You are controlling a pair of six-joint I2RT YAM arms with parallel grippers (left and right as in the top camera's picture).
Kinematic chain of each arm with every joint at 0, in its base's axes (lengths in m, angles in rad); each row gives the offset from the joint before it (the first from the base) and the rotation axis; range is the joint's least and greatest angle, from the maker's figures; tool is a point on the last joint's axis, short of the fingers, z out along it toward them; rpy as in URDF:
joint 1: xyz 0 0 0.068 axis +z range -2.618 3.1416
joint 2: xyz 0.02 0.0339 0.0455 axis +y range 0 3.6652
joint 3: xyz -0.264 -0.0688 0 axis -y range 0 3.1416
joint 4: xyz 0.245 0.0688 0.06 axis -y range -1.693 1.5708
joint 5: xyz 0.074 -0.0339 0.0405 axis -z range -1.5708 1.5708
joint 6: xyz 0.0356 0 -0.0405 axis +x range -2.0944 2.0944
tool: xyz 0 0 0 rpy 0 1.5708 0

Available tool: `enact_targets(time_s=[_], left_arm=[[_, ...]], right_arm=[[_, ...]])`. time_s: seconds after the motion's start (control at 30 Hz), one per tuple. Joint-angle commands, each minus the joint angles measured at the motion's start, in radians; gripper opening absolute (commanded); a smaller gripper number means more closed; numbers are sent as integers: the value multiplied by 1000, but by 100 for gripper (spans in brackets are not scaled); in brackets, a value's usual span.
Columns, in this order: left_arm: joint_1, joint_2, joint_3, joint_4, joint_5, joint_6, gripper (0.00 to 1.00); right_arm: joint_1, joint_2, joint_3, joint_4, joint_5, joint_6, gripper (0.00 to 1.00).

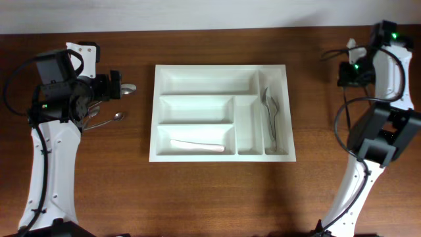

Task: Pack container
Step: 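Carry the fork into the tray's right narrow compartment and release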

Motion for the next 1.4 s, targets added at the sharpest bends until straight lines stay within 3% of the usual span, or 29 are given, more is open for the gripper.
enact_targets(time_s=[0.0,0.23,0.73,1.23,1.37], left_arm=[[3,10,22,-2,-6,16,99],[3,10,22,-2,-6,16,99],[3,10,22,-2,-6,16,99],[3,10,22,-2,-6,16,99],[3,10,22,-2,-6,16,99]], right_arm=[[77,-66,103,-57,-23,89,18],[228,-89,235,-180,-23,209,20],[463,-51,218,-177,29,424,19],[455,-33,-99,-57,76,468,20],[455,-33,-155,1,76,466,26]])
